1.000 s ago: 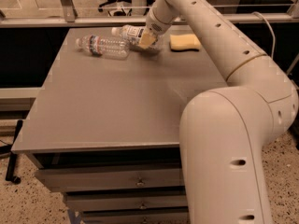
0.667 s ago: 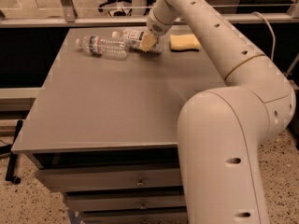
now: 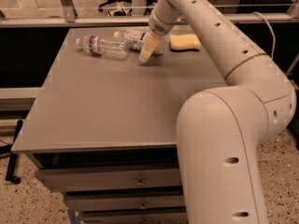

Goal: Move blue plastic bottle near water bottle

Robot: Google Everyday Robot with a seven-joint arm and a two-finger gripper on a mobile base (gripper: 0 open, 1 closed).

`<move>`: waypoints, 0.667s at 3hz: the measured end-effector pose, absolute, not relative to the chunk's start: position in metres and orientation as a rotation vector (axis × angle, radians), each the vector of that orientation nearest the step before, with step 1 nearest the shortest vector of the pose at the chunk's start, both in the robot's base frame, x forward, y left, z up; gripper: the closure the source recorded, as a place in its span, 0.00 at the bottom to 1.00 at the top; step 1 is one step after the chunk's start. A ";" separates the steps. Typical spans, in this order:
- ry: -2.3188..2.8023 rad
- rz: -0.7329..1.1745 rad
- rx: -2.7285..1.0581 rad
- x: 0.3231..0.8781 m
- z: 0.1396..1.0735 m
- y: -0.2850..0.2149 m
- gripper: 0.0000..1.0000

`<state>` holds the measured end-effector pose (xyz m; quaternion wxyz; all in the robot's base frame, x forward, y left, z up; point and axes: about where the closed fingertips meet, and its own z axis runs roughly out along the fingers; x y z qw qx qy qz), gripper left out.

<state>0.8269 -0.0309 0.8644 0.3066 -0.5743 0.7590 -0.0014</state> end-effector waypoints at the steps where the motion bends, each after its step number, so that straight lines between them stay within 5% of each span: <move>1: 2.011 0.007 -1.499 0.820 0.871 -0.037 0.00; 2: 1.959 0.093 -1.394 0.796 0.901 -0.055 0.00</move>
Offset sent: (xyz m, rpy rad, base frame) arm -0.0790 -0.0600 0.0772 0.3049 -0.0997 -0.0660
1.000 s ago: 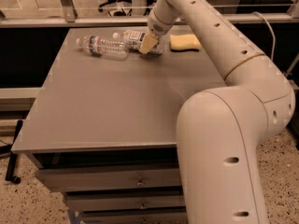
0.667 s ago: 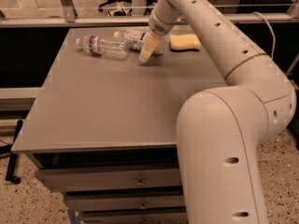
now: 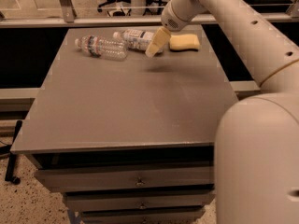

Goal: Move blue plastic bottle near water bottle

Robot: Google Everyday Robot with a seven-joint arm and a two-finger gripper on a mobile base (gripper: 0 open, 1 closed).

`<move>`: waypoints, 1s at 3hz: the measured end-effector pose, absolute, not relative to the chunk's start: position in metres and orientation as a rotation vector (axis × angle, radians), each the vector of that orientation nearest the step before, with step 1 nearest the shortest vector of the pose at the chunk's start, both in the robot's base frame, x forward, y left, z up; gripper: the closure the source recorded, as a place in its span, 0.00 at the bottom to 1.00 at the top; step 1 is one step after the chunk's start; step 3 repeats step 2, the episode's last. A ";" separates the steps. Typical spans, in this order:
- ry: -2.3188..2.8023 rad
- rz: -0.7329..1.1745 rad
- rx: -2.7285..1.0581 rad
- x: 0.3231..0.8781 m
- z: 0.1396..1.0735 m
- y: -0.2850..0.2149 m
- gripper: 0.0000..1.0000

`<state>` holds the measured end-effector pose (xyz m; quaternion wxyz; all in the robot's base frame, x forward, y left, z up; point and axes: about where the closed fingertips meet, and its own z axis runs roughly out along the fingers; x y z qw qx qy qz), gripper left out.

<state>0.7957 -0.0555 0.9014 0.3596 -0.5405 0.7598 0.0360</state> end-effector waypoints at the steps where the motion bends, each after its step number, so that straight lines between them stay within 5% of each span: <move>1: 1.759 0.228 -1.244 0.727 0.982 -0.059 0.00; 3: 1.583 0.324 -1.185 0.673 1.007 -0.039 0.00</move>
Offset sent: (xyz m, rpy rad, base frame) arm -0.2329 -0.1705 0.0797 0.6873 -0.3219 -0.1514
